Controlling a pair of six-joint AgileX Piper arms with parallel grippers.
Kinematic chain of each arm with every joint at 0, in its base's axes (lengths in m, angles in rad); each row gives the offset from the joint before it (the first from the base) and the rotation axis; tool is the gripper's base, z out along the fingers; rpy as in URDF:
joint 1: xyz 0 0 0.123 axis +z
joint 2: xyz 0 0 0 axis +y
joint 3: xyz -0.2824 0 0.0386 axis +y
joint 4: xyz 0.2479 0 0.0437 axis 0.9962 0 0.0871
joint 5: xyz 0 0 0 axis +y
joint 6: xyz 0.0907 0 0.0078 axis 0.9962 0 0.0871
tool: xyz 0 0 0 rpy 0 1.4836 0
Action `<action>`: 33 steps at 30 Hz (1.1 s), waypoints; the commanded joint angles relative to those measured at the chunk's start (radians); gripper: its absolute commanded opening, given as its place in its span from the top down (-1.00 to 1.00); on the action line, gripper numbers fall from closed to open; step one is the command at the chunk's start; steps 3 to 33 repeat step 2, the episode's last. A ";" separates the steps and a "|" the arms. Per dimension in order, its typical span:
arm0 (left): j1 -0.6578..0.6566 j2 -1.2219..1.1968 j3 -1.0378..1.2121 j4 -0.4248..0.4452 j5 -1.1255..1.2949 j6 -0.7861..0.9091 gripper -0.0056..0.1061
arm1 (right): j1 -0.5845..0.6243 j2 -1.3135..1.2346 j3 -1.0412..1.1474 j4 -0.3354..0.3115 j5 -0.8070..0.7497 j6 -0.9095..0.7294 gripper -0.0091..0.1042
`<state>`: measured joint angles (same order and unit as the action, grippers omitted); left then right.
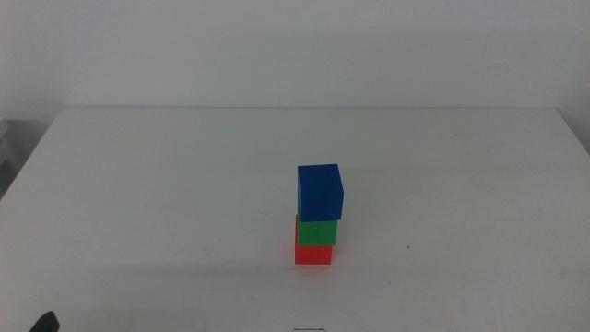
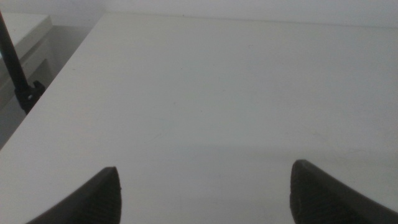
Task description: Stack red cubes first, then green, then blue cubes in a specific spot.
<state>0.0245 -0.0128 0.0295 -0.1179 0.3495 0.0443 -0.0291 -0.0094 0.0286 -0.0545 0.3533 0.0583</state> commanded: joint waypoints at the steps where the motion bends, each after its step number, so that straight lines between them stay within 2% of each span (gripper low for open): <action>1: -0.003 -0.022 -0.003 -0.015 -0.076 -0.015 -0.75 | -0.006 -0.023 -0.018 -0.007 -0.080 -0.005 -0.66; 33: -0.003 -0.022 -0.003 -0.015 -0.076 -0.015 -0.75 | -0.006 -0.023 -0.018 -0.007 -0.080 -0.005 -0.66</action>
